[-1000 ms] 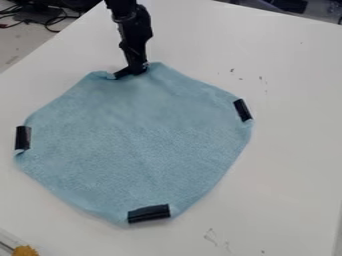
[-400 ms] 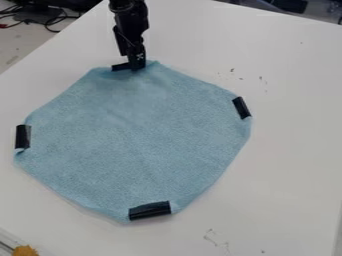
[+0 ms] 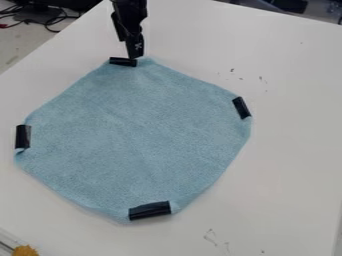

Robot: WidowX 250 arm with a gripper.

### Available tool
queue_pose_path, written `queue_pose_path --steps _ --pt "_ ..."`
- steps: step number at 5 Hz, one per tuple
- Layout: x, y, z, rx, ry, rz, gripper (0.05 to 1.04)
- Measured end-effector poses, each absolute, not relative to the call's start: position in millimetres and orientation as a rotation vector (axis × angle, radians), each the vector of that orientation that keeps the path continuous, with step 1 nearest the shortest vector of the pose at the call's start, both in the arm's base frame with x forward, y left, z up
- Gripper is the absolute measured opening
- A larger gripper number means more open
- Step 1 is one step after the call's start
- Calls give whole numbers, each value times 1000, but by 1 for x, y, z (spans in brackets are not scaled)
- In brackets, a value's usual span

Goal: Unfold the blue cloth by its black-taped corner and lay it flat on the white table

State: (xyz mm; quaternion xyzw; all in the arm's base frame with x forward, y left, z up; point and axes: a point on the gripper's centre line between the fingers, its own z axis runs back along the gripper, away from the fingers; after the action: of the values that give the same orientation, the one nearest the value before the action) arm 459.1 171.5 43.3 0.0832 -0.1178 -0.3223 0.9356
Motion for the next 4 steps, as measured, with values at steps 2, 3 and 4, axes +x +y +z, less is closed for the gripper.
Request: queue_pose_path --steps 2,3,4 --pt "470 180 64 231 -263 -670 1001" --pt "454 160 60 110 -171 -601 1001" --pt "418 118 72 32 -109 -438 1001"
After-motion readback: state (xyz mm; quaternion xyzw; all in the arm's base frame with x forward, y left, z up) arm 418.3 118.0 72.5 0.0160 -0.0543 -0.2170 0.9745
